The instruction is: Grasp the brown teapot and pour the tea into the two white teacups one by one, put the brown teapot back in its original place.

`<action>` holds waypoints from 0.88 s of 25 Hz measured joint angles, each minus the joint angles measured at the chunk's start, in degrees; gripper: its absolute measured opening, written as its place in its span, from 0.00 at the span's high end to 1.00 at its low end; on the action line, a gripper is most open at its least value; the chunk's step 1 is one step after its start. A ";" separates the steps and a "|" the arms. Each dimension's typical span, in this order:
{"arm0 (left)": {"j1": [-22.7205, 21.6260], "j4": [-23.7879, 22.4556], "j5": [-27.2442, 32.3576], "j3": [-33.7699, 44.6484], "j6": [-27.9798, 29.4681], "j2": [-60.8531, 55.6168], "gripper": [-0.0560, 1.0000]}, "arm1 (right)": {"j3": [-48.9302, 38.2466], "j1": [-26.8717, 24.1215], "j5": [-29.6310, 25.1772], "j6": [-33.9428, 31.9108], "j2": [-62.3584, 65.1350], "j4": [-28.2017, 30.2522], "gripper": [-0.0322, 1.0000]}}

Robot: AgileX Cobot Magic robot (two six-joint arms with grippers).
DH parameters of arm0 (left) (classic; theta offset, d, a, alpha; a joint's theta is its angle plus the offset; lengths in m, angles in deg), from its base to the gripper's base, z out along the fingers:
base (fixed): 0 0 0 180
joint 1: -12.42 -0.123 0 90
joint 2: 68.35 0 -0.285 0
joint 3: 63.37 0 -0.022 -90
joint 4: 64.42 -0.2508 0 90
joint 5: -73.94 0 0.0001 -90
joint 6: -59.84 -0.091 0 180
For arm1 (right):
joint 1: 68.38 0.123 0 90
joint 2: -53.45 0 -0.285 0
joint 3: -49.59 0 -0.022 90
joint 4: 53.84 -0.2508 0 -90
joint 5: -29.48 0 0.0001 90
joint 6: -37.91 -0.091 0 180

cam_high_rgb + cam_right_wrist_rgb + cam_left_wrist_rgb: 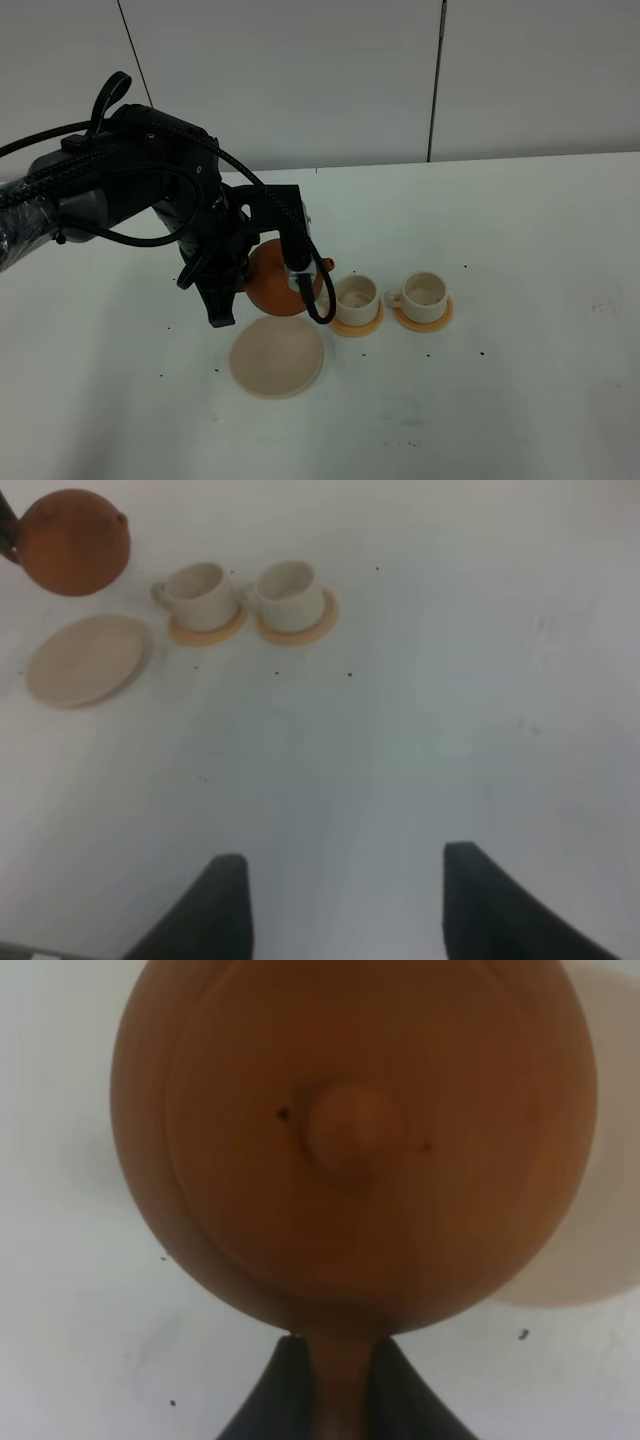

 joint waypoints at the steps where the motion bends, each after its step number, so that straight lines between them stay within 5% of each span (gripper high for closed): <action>1: 0.00 -0.06 -0.45 0.00 0.23 0.00 0.79 | 0.00 0.00 0.00 0.05 0.00 0.00 0.56; 22: 3.55 -3.51 5.07 -27.30 -3.89 17.20 0.79 | 0.00 0.00 0.00 0.05 0.00 0.00 0.56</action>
